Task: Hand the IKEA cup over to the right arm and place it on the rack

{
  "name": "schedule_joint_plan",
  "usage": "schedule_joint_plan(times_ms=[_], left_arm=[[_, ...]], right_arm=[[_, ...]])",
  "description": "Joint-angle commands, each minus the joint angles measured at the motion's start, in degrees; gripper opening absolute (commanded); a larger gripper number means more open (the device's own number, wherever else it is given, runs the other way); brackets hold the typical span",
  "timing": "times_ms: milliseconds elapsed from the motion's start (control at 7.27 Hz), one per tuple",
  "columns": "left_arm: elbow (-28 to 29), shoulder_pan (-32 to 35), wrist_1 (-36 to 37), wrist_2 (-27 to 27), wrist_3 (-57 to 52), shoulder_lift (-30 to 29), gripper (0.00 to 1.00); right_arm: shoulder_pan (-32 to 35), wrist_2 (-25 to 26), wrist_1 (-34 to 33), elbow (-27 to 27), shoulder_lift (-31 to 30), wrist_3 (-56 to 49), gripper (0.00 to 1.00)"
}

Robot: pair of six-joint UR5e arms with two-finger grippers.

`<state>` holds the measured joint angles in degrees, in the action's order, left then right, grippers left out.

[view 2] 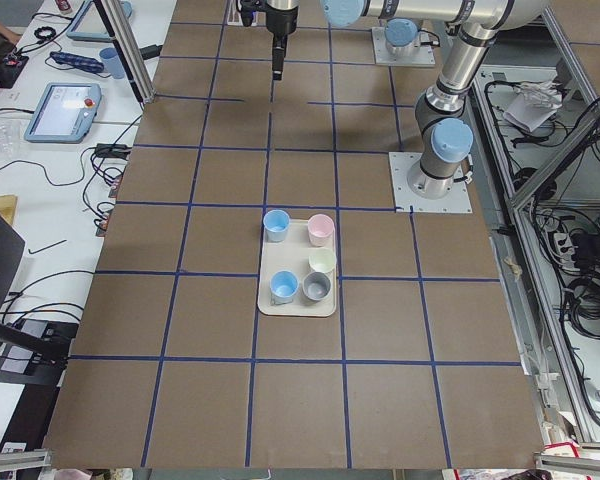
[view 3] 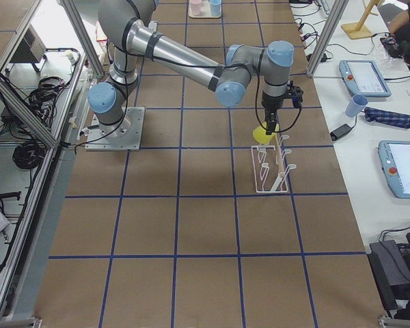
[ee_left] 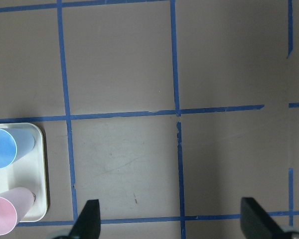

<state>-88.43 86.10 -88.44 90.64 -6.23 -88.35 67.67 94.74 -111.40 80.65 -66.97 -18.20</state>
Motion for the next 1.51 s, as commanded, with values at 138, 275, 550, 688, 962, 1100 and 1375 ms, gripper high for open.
schedule_joint_plan(times_ms=[138,275,550,688,962,1100,1375], left_arm=[[-0.43,0.03,0.90,-0.11,0.08,0.20,1.00],[-0.43,0.03,0.99,-0.11,0.08,0.37,1.00],[-0.52,0.03,0.99,-0.11,-0.01,0.46,1.00],[-0.52,-0.06,0.99,-0.11,-0.01,0.46,1.00],[-0.61,-0.06,0.99,-0.11,-0.10,0.55,1.00],[-0.61,-0.06,0.99,-0.11,-0.19,0.55,1.00],[-0.61,-0.06,0.99,-0.11,-0.27,0.55,1.00]], right_arm=[[0.09,0.09,-0.23,0.12,1.05,-0.08,0.15],[0.09,0.09,-0.14,0.03,1.14,-0.08,0.39],[0.18,0.01,-0.05,0.03,1.05,-0.08,0.64],[0.27,0.01,0.39,-0.14,0.71,-0.08,0.74],[0.09,0.18,1.79,-0.94,-0.26,-0.34,0.96],[0.09,0.27,3.27,-1.11,-0.96,-0.34,0.99],[0.27,0.70,12.11,-1.03,-6.38,-0.17,1.00]])
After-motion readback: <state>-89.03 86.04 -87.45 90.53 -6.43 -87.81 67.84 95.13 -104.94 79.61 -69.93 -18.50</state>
